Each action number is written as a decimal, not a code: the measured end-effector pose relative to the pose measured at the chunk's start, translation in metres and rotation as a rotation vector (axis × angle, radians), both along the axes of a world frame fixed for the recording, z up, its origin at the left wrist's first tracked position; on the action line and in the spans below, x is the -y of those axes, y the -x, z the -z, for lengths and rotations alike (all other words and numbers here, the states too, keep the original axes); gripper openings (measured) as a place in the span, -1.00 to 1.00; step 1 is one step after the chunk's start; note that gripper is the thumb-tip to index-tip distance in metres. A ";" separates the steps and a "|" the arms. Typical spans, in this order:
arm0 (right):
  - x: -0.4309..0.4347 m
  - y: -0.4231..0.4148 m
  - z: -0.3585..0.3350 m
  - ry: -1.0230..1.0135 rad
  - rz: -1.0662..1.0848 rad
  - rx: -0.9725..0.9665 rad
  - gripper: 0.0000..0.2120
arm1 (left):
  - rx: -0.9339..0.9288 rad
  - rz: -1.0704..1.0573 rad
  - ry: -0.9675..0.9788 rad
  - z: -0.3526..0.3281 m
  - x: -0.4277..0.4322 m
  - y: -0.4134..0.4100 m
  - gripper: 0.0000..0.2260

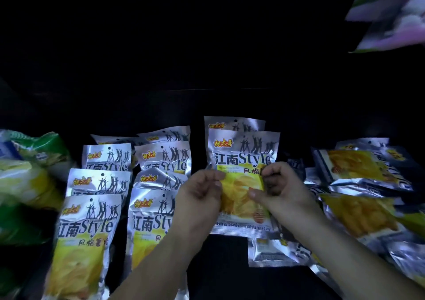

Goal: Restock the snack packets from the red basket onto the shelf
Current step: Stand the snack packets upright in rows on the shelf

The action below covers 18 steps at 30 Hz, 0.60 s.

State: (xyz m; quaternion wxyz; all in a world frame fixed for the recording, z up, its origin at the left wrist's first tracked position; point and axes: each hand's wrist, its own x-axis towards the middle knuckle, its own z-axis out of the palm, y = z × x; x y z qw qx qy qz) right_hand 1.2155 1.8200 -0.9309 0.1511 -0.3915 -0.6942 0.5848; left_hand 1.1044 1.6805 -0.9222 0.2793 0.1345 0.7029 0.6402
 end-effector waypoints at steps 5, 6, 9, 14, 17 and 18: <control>0.001 0.010 0.001 0.041 0.012 -0.071 -0.61 | 0.059 -0.008 0.007 -0.002 0.003 0.022 -0.80; 0.000 0.009 0.003 0.037 -0.001 -0.077 -0.60 | 0.054 -0.009 0.010 -0.002 0.004 0.023 -0.80; 0.000 0.003 0.007 -0.032 -0.059 -0.051 -0.61 | -0.025 -0.028 0.052 0.003 0.006 0.020 -0.83; 0.006 -0.004 0.012 -0.082 -0.069 -0.071 -0.67 | 0.025 -0.028 0.063 0.002 0.004 0.012 -0.82; 0.002 -0.004 0.016 -0.051 -0.003 -0.092 -0.68 | 0.150 -0.036 0.005 0.004 0.002 0.014 -0.83; 0.000 -0.004 0.017 -0.037 0.005 -0.095 -0.68 | 0.180 -0.024 -0.007 0.004 0.002 0.014 -0.83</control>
